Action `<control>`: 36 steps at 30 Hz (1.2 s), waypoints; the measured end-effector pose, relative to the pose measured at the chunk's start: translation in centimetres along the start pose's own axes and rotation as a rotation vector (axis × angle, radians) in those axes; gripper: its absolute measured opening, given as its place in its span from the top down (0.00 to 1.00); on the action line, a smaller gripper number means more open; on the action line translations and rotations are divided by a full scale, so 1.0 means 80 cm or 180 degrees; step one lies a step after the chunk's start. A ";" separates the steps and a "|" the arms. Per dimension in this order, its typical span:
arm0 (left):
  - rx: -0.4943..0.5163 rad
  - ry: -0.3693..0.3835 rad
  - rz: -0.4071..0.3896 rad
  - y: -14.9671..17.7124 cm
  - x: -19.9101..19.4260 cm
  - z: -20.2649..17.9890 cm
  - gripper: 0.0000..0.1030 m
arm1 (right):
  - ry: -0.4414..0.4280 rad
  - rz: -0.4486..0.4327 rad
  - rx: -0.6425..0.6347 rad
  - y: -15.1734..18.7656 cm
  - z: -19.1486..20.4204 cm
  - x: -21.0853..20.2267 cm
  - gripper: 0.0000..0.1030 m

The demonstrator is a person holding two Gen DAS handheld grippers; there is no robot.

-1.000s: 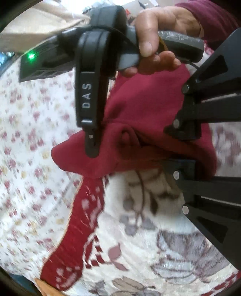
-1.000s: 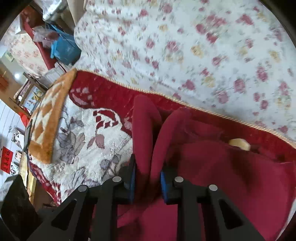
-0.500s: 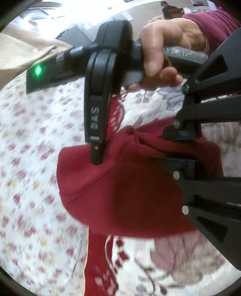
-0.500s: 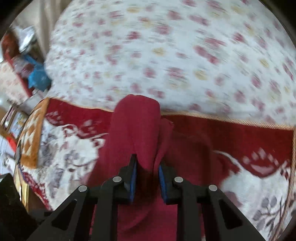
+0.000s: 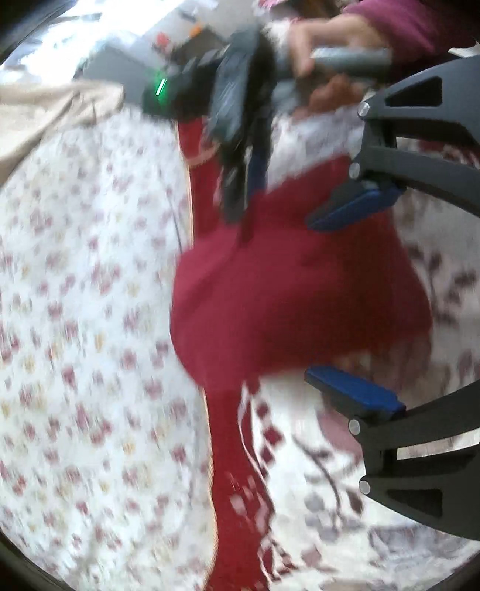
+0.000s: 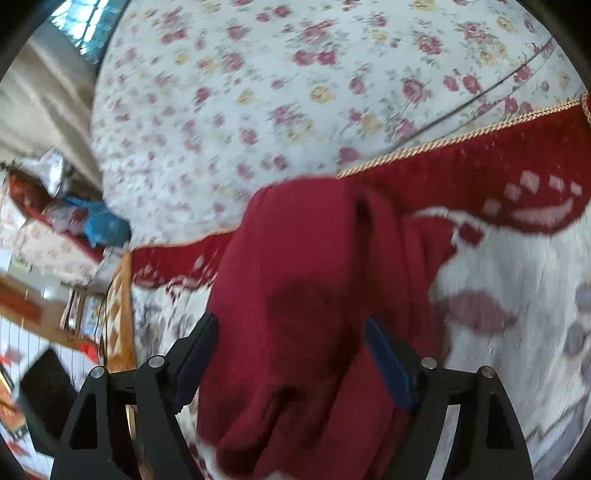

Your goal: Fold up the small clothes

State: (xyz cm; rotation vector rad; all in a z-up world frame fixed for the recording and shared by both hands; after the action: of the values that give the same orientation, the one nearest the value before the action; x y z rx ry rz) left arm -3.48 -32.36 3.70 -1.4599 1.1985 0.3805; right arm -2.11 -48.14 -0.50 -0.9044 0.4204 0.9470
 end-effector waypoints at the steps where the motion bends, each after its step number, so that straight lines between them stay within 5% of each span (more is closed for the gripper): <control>1: -0.0053 -0.0080 0.0013 0.000 0.004 0.012 0.28 | 0.0025 0.0068 -0.0033 0.009 0.007 0.012 0.15; 4: -0.0148 -0.0341 0.0073 0.005 0.025 0.037 0.28 | 0.0238 0.0167 -0.0095 0.029 0.013 0.047 0.19; 5: -0.0179 -0.0382 0.0107 0.008 0.030 0.041 0.28 | 0.0389 0.0150 -0.0198 0.028 0.016 0.051 0.27; 6: -0.0230 -0.0388 0.0132 0.009 0.033 0.046 0.28 | 0.0545 0.0131 -0.0354 0.027 0.020 0.051 0.52; 7: -0.0291 -0.0373 0.0124 0.006 0.031 0.052 0.28 | 0.0645 0.0103 -0.0496 0.025 0.025 0.044 0.65; 9: -0.0364 -0.0330 0.0079 0.006 0.021 0.053 0.28 | 0.0563 -0.0007 -0.0698 0.019 0.038 0.020 0.71; 13: -0.0299 -0.0316 0.0005 0.005 0.014 0.043 0.28 | 0.0994 -0.0087 -0.0905 0.017 0.017 -0.017 0.71; 15: -0.0246 -0.0338 0.0056 0.007 0.025 0.037 0.28 | 0.0971 -0.0009 -0.0761 0.021 -0.002 -0.006 0.70; 20: -0.0159 -0.0367 0.0122 0.018 0.041 0.024 0.28 | 0.0844 0.0008 -0.0585 0.030 -0.012 -0.017 0.40; 22: -0.0125 -0.0405 0.0126 0.021 0.044 0.025 0.28 | 0.1159 -0.0185 -0.0513 0.017 -0.023 -0.051 0.34; 25: -0.0129 -0.0445 0.0161 0.025 0.053 0.025 0.28 | 0.1204 -0.0462 -0.0492 -0.008 -0.014 -0.072 0.34; 28: -0.0110 -0.0474 0.0154 0.025 0.058 0.022 0.26 | 0.1030 -0.0293 -0.0840 -0.016 0.016 -0.033 0.44; 31: -0.0092 -0.0499 0.0135 0.025 0.060 0.021 0.23 | 0.1557 -0.0003 -0.1099 -0.010 -0.010 0.013 0.51; 36: -0.0062 -0.0504 0.0161 0.027 0.065 0.018 0.20 | 0.1394 -0.0055 -0.0785 -0.006 -0.029 0.011 0.46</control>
State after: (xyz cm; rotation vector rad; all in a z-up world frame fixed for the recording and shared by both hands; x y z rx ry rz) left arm -2.49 -33.09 -2.02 -1.3911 1.1086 0.5339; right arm -1.07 -49.71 -2.24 -1.3467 0.6753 0.7920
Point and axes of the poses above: each gripper's, at about its wrist camera, not at the fingertips, and x roughly the way its jaws point, z to its left, y to its underside, the point moved 9 cm from there along x, roughly the way its jaws point, and after that the axes turned 11 degrees about -x, right-handed, at the moved point
